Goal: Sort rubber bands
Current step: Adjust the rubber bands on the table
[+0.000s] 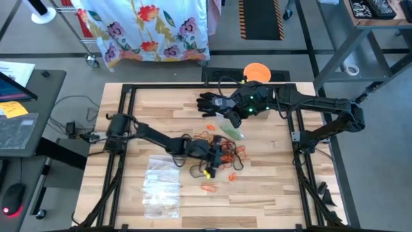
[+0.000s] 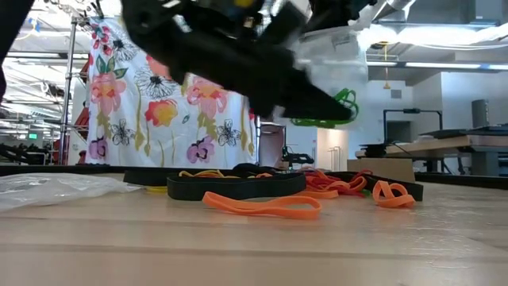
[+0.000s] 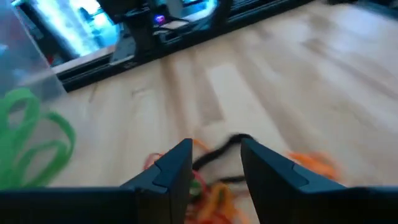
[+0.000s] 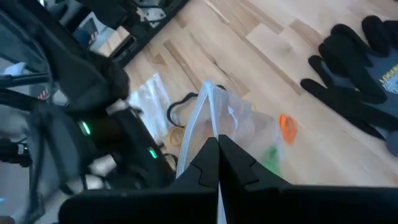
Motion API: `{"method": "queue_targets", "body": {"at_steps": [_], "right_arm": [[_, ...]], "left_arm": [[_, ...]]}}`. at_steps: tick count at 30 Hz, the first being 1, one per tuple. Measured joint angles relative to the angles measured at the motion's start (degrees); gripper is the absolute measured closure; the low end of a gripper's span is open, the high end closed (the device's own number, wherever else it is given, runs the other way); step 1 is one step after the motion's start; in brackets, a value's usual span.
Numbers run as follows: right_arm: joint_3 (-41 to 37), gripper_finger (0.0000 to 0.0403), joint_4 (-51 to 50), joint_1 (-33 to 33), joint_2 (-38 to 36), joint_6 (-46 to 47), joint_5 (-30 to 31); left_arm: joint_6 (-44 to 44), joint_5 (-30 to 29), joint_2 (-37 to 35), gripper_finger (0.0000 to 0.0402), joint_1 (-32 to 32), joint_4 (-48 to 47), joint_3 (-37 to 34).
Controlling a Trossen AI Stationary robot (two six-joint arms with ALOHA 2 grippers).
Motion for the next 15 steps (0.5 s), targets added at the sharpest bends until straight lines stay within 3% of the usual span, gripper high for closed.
{"method": "queue_targets", "body": {"at_steps": [4,8,15], "right_arm": [[0.0,0.0403,-0.46,-0.42,0.0,-0.14,-0.01],[0.0,0.0403,-0.79,-0.77,0.0,-0.17,-0.02],[0.0,0.0403,-1.49,-1.11,0.0,-3.83,-0.04]], "left_arm": [[0.14,-3.92,5.31,0.0268,0.91,-6.85,7.09],[-0.66,-1.87,9.58,0.0268,1.29,-12.69,11.68],[3.1,-3.33,11.38,0.0268,-1.74,-12.82,13.27]]}}
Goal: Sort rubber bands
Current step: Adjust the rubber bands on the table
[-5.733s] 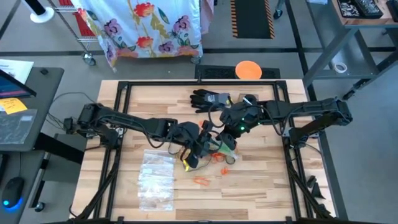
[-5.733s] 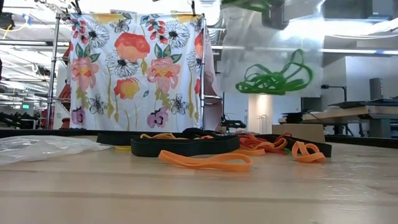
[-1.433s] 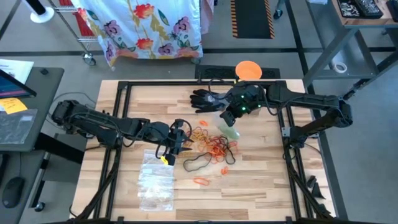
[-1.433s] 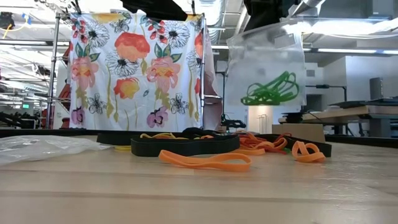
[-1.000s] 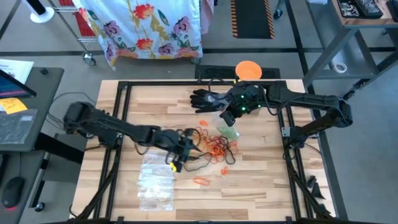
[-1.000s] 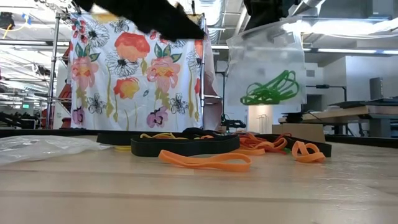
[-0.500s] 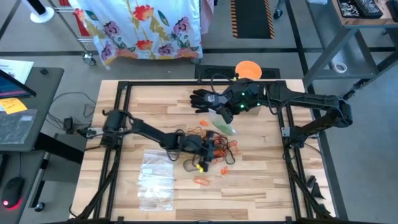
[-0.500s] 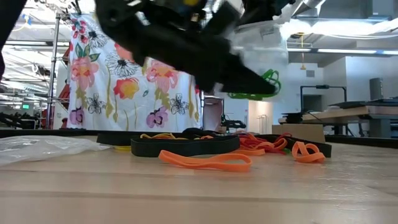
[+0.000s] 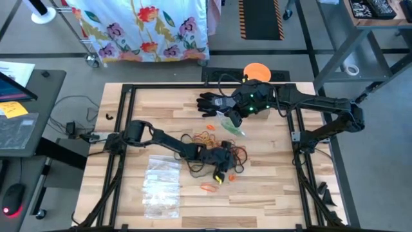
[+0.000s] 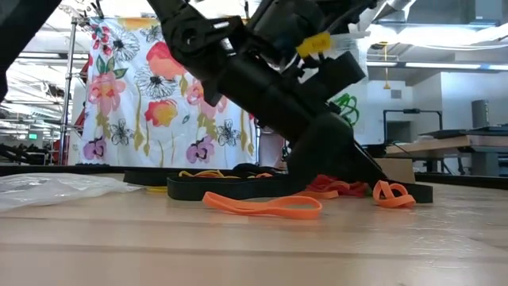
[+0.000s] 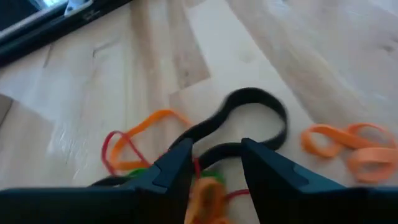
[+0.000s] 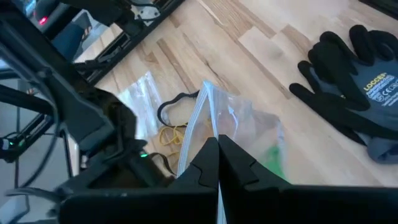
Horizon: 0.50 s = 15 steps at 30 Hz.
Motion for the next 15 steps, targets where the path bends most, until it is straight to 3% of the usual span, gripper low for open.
{"method": "queue_targets", "body": {"at_steps": [3,7,15], "right_arm": [[0.0,0.0403,-0.24,0.0,0.0,-0.02,-0.02],[0.0,0.0403,-0.3,0.0,0.0,0.29,-0.03],[0.0,0.0403,-0.75,0.02,0.0,1.75,-0.2]], "left_arm": [[0.99,-0.32,-0.02,0.0268,-0.52,-2.04,0.0],[-1.25,4.08,-0.45,0.0268,-0.19,-9.11,0.32],[-4.01,3.55,-4.73,0.0268,-2.42,-21.68,0.14]]}}
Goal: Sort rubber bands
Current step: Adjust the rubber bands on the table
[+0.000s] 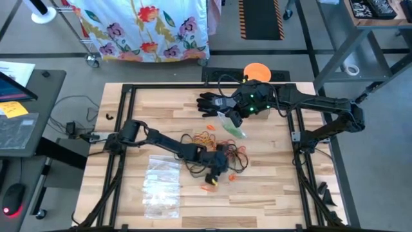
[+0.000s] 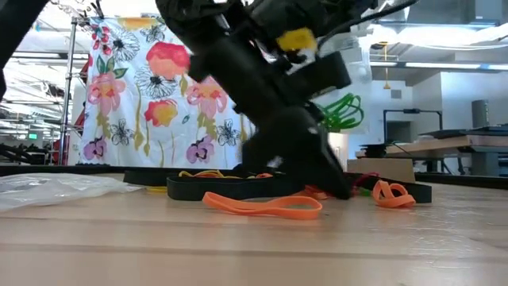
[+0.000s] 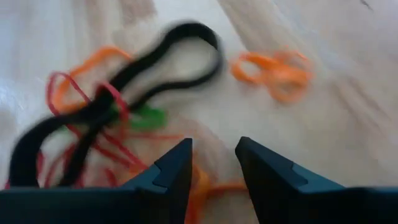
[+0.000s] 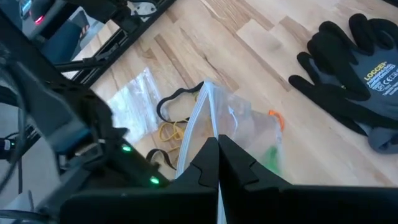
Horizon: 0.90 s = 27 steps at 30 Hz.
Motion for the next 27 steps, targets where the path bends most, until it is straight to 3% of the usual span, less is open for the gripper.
{"method": "queue_targets", "body": {"at_steps": [4,8,10,17,24,27], "right_arm": [[0.0,0.0403,-0.08,0.0,0.0,0.02,-0.02],[0.0,0.0403,-0.08,0.0,0.0,0.04,0.0],[0.0,0.0403,-0.2,0.01,0.0,0.15,0.0],[0.0,0.0403,-0.52,0.57,0.0,2.62,-0.03],[0.0,0.0403,-1.44,0.52,0.0,2.64,-0.04],[0.0,0.0403,-2.12,0.52,0.0,2.64,-0.04]], "left_arm": [[4.32,-6.84,-4.06,0.0268,-2.14,-1.05,-0.53],[13.53,-12.95,-5.44,0.0268,-1.35,13.14,-0.12],[15.15,-11.82,-3.83,0.0268,0.7,18.14,-0.07],[10.21,-4.29,2.59,0.0268,7.72,20.52,1.53],[8.48,-2.48,7.19,0.0268,7.66,16.07,2.95],[6.06,-1.72,6.35,0.0268,6.71,7.82,3.18]]}}
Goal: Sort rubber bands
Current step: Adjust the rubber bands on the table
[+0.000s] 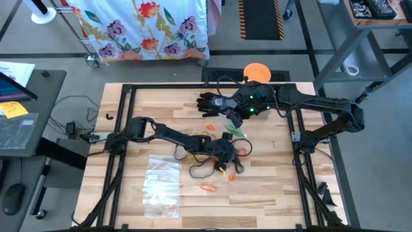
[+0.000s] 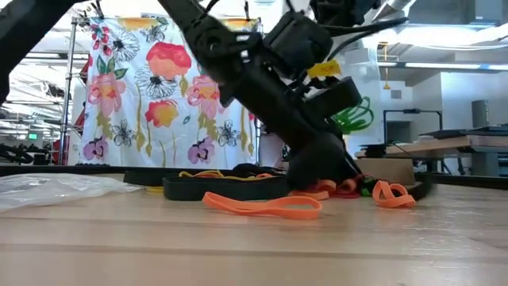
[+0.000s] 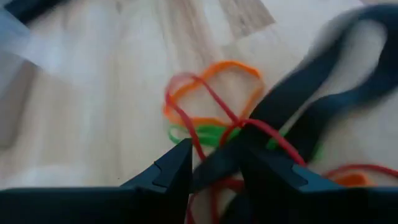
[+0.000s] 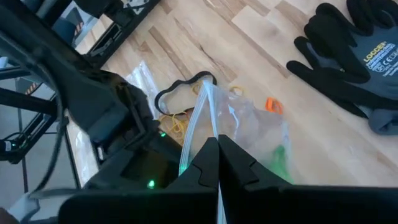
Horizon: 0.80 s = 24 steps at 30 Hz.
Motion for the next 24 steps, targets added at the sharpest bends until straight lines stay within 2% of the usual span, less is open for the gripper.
{"method": "queue_targets", "body": {"at_steps": [4,9,12,17,24], "right_arm": [[0.0,0.0403,-0.92,0.0,0.0,-0.01,-0.02],[0.0,0.0403,-1.06,-0.11,0.0,-0.02,-0.04],[0.0,0.0403,-1.02,-0.11,0.0,0.0,-0.04],[-0.02,0.0403,-0.81,-0.11,0.0,-0.02,-0.04],[-0.02,0.0403,-0.86,-0.11,0.0,0.02,-0.08]], "left_arm": [[-1.93,1.04,-3.23,0.0268,-2.06,-14.71,-0.08],[-2.97,0.72,-8.27,0.0268,-4.46,-25.5,-0.5],[-1.84,0.45,-11.89,0.0268,-5.65,-27.81,-1.15],[1.54,-1.9,-16.79,0.0268,-6.47,-15.41,-4.66],[4.35,-2.31,-15.37,0.0268,-3.7,-6.38,-6.1]]}}
